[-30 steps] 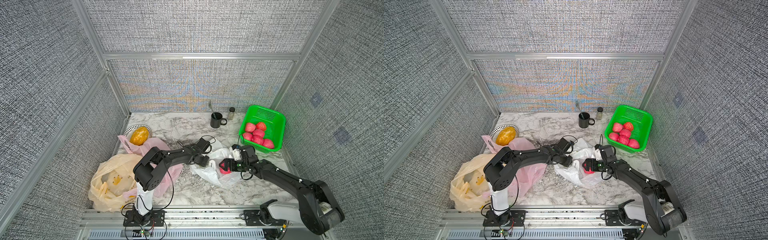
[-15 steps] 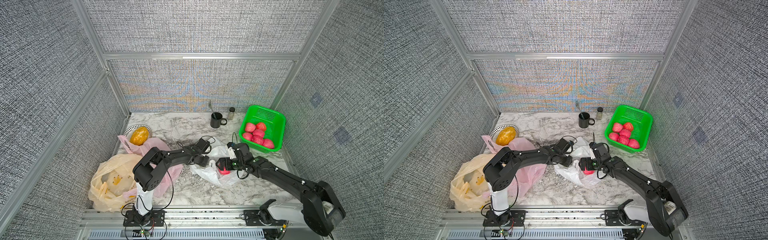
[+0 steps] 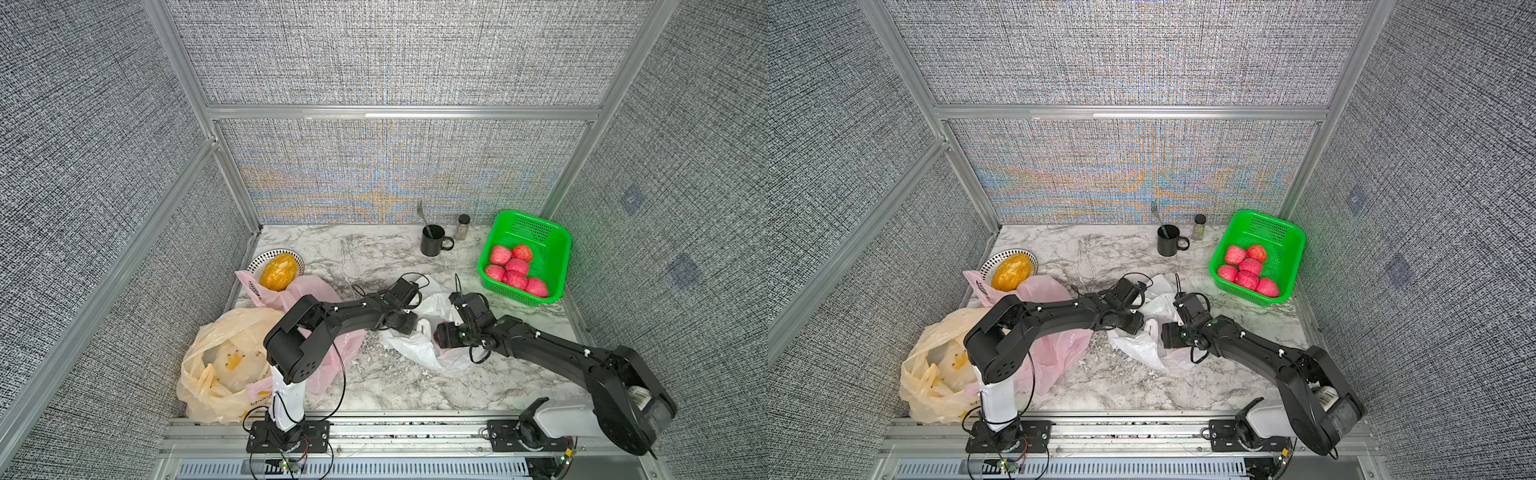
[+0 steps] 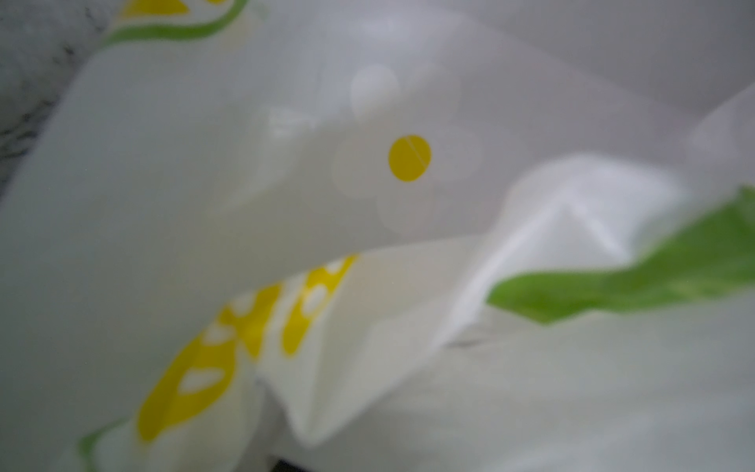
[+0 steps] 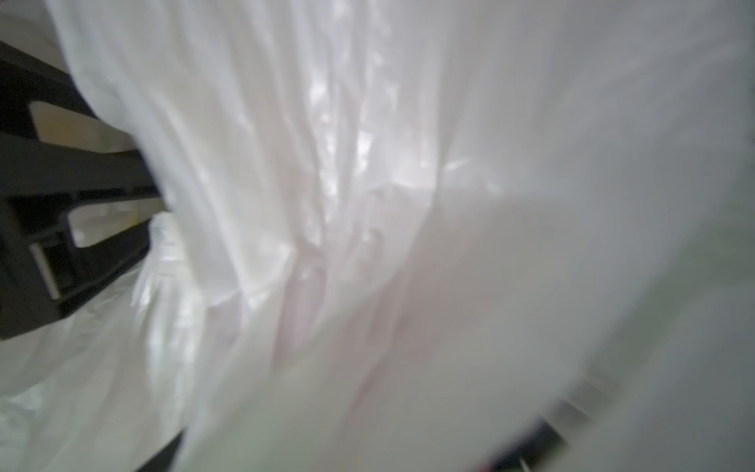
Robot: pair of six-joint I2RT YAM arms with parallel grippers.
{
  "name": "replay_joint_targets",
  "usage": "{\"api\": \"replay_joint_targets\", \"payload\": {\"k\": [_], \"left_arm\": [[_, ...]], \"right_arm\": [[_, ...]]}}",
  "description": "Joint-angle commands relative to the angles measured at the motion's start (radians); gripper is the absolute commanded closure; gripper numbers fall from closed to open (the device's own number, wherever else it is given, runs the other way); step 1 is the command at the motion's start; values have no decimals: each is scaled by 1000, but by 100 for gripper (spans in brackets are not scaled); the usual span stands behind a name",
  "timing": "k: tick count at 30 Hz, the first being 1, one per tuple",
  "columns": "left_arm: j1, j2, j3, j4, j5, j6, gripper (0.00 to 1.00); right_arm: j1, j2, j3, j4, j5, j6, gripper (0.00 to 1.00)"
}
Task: Untie the knot of a plastic bag & take out the apple
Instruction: Pick up the apple from the plastic bag.
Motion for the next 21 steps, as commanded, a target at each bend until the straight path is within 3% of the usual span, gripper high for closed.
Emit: {"api": "replay_joint_targets", "payload": {"k": [1, 8, 13, 18, 21], "left_arm": [[2, 4, -3, -72, -3, -14, 60], [2, -1, -8, -73, -12, -19, 60], [2, -2, -9, -73, -18, -22, 60], [7, 6, -5, -84, -31, -31, 60], [12, 11, -2, -90, -35, -39, 60]], "right_arm": [[3, -27, 2, -5, 34, 5, 25], [2, -38, 11, -7, -24, -9, 36], [-2, -110, 13, -58, -149, -38, 36], [-45, -199, -6, -53, -421, -42, 36], [-81, -257, 10, -48, -466, -25, 36]]}}
